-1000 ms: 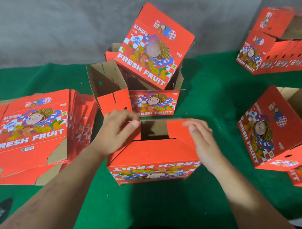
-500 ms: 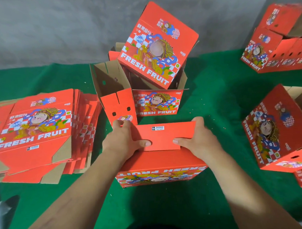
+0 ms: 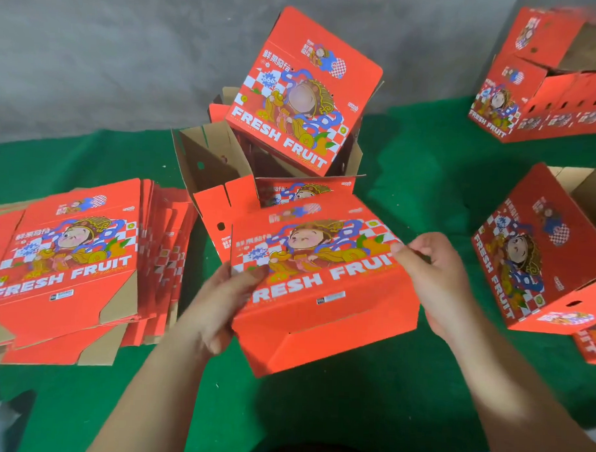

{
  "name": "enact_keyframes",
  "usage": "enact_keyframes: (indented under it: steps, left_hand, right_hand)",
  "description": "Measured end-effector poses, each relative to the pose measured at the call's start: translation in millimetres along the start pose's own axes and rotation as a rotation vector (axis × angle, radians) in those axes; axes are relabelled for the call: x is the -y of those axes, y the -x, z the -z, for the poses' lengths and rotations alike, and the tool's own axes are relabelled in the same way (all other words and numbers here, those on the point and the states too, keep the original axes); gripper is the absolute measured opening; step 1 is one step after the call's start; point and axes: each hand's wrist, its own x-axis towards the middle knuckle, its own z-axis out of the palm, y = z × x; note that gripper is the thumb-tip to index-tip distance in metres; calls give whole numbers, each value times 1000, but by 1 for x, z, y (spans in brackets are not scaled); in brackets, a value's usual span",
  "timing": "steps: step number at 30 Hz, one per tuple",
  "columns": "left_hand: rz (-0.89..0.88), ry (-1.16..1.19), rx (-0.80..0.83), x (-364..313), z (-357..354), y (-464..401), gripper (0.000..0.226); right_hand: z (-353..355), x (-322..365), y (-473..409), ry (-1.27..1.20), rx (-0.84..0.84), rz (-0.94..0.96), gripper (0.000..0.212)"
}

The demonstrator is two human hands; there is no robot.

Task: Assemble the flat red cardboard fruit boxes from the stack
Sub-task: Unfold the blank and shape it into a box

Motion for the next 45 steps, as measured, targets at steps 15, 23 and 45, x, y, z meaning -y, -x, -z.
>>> enact_keyframes:
  steps: [15, 23, 45]
  left_hand:
    - [-458, -209, 59, 21, 2, -34, 43]
    - [-479, -136, -71, 20, -20, -66, 26]
    - [-304, -456, 25, 53, -67, -128, 33]
  right_hand:
    - [50, -44, -6, -815, 366, -624, 42]
    - [49, -50, -7, -415, 381, -309, 101]
    - [54, -67, -90, 181, -524, 81, 137]
